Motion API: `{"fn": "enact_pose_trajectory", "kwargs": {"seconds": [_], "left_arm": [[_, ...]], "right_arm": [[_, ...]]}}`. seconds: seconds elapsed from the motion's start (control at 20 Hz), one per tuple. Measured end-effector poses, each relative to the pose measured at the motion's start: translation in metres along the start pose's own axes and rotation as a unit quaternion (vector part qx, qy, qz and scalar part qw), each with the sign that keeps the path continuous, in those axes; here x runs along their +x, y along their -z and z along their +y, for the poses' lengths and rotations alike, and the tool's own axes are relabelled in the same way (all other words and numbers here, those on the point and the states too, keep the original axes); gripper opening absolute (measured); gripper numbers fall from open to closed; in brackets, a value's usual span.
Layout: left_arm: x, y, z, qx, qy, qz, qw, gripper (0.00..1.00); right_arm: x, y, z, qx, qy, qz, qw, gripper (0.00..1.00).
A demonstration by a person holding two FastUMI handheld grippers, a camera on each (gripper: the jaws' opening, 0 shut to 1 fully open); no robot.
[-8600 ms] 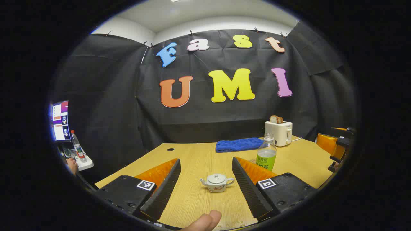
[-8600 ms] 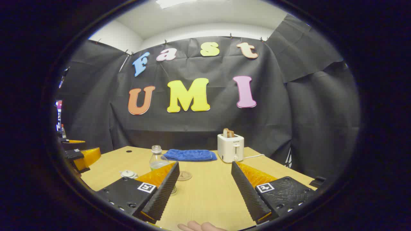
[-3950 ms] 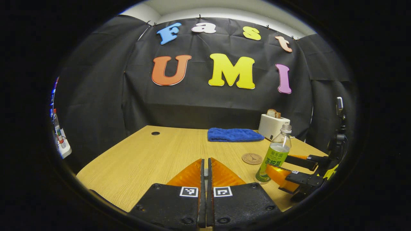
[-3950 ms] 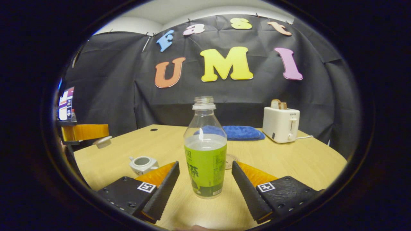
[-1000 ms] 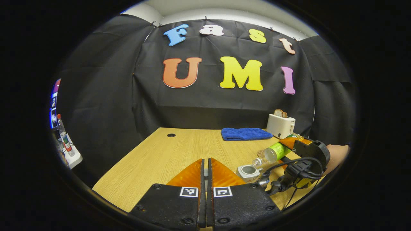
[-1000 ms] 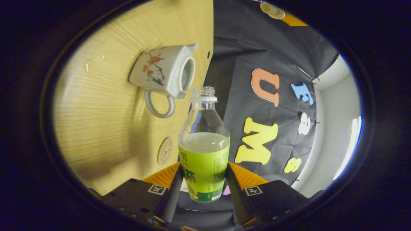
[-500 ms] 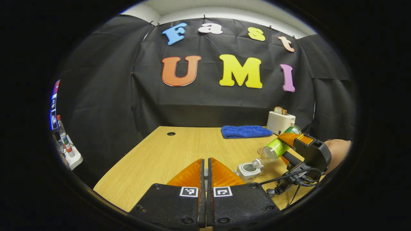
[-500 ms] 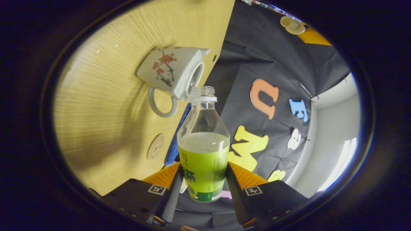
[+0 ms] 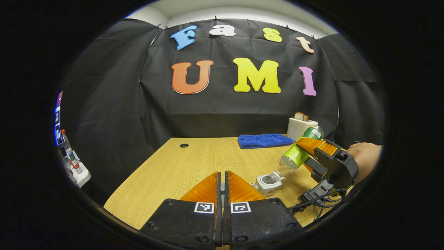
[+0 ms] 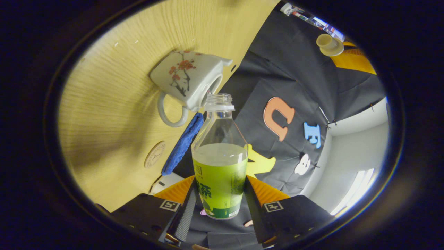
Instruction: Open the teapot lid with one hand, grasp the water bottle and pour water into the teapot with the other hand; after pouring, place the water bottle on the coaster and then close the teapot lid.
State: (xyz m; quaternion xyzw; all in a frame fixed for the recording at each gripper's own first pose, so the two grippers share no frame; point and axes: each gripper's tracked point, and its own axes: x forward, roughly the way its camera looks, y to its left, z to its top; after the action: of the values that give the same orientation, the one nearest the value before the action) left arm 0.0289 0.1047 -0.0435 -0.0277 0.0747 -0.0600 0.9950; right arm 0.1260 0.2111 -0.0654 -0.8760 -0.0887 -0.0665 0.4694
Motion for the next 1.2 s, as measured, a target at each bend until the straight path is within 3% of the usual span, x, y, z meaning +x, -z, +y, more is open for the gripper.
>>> {"fn": "enact_pose_trajectory", "kwargs": {"seconds": [0.35, 0.8, 1.05, 1.2], "left_arm": [[0.000, 0.001, 0.003, 0.002, -0.006, -0.001, 1.000, 0.04], [-0.001, 0.000, 0.001, 0.010, -0.007, -0.004, 1.000, 0.04], [-0.002, -0.003, 0.002, 0.007, -0.012, -0.009, 1.000, 0.04], [-0.003, -0.008, 0.004, 0.002, -0.016, -0.017, 1.000, 0.03]], "right_arm": [[0.002, 0.000, -0.005, -0.040, 0.015, 0.002, 0.999, 0.72], [-0.003, 0.001, -0.037, -0.070, 0.076, -0.003, 0.995, 0.72], [0.000, 0.010, -0.029, -0.019, 0.067, 0.006, 0.998, 0.72], [0.004, 0.019, -0.008, 0.051, 0.038, 0.017, 0.998, 0.72]]}}
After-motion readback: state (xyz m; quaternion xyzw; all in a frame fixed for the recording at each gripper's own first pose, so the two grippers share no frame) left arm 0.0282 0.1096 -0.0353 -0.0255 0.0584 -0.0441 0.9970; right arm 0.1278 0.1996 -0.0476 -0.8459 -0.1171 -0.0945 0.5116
